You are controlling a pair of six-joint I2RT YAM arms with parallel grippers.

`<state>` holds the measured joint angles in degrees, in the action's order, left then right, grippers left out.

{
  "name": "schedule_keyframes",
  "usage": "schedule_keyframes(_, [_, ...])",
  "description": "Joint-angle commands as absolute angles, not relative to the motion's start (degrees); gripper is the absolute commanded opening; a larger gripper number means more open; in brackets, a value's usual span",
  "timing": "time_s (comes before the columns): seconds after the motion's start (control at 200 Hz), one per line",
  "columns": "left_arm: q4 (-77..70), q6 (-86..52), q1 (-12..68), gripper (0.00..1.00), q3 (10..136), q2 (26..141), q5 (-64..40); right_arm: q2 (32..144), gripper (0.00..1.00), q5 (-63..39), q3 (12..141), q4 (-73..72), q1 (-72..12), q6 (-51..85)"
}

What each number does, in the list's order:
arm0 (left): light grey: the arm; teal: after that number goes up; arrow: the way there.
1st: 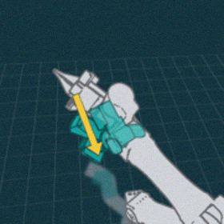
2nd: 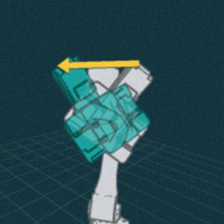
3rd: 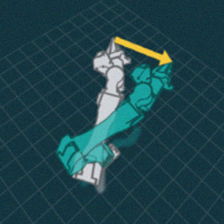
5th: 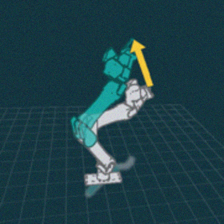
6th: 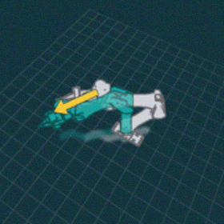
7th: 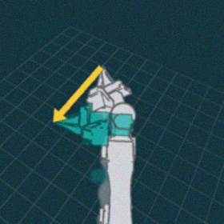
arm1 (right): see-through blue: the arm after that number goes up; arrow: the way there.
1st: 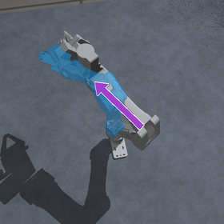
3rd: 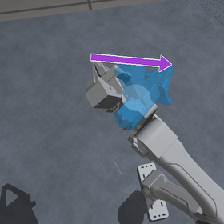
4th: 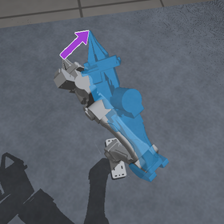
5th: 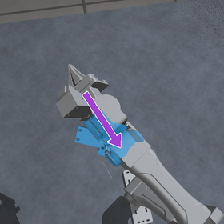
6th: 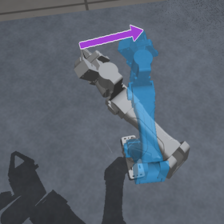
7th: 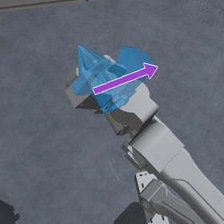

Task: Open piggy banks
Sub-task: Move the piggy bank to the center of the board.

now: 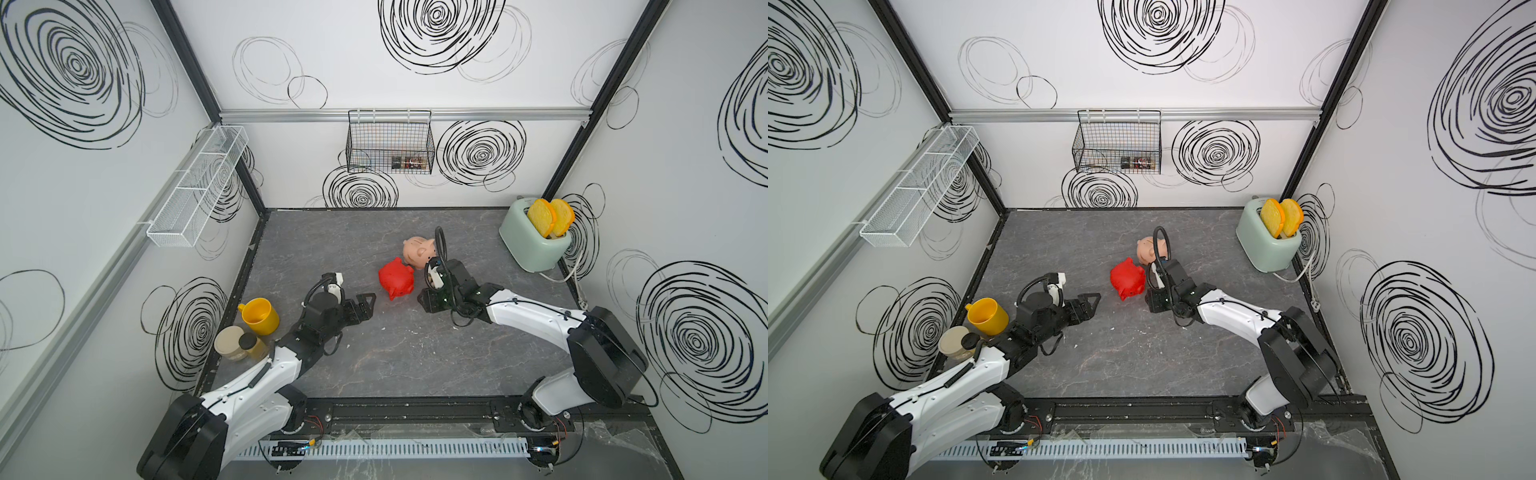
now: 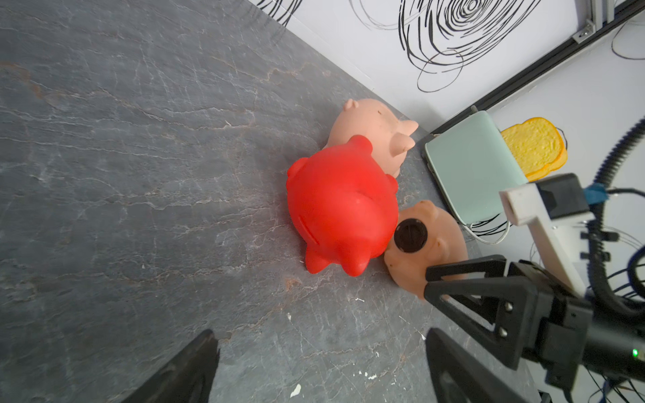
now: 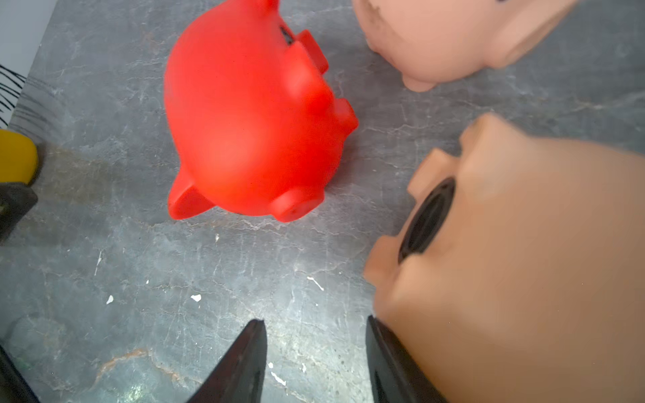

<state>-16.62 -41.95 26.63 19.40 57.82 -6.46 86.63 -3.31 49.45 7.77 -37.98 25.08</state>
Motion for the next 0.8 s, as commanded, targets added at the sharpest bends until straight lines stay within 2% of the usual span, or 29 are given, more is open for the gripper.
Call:
schedule_keyframes(0.0, [-20.68,-40.79,27.31,0.96,22.11,59.76,-10.19,87.0,0.51,-2.18,49.75,9.19,-33.74,27.32])
schedule_keyframes(0.155, [-22.41,-41.11,28.12,0.96,23.41,61.99,-9.7,87.36,0.49,-5.13,50.04,7.93,-29.3,27.82])
schedule_keyframes(0.795, [-27.67,-44.06,27.01,0.96,29.13,73.66,-11.51,92.5,0.45,-8.21,60.35,6.62,-32.84,27.2])
